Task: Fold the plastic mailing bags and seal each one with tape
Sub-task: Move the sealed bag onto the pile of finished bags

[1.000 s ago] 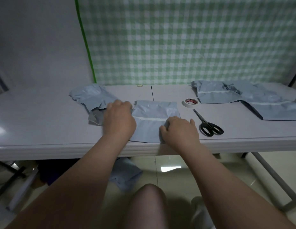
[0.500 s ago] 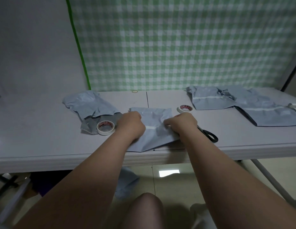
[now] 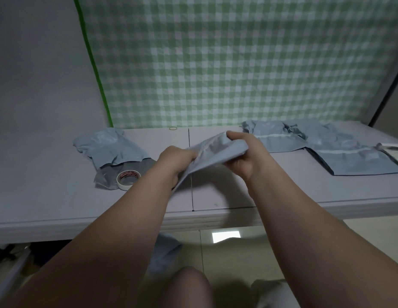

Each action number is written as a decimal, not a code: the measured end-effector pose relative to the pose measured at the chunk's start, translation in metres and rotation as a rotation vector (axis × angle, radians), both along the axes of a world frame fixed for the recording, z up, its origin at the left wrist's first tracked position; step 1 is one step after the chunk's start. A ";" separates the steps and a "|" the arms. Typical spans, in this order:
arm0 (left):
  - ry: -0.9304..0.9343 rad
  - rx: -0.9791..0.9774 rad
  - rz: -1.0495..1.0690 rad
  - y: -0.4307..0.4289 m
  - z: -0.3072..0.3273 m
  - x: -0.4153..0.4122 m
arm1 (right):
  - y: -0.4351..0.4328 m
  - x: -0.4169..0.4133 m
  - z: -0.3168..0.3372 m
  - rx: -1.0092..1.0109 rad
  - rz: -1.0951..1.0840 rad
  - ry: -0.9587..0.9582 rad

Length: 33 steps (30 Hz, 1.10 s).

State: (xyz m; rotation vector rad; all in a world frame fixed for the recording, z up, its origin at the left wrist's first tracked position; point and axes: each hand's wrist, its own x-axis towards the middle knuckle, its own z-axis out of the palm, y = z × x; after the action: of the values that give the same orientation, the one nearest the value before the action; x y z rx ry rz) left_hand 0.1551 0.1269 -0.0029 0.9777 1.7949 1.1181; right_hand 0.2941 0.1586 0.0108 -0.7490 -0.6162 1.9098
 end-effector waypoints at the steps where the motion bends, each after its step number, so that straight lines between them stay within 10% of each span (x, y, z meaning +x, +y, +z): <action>1: -0.109 0.022 -0.014 0.001 0.003 0.004 | 0.000 0.004 0.004 0.001 -0.006 0.055; 10: -1.104 0.102 0.046 0.031 0.019 0.043 | 0.021 0.060 0.028 0.038 -0.169 0.241; 24: -0.497 0.129 -0.312 0.128 0.022 0.143 | 0.108 0.165 0.002 -0.004 -0.422 -0.003; 33: -0.289 0.054 -0.330 0.183 -0.021 0.167 | 0.157 0.189 -0.012 0.035 -0.378 -0.703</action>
State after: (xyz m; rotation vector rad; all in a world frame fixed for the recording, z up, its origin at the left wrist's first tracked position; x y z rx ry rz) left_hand 0.3216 0.3103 -0.0234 1.0406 1.3244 1.0423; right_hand 0.4834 0.3158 -0.0012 -1.4212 -0.8527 1.2634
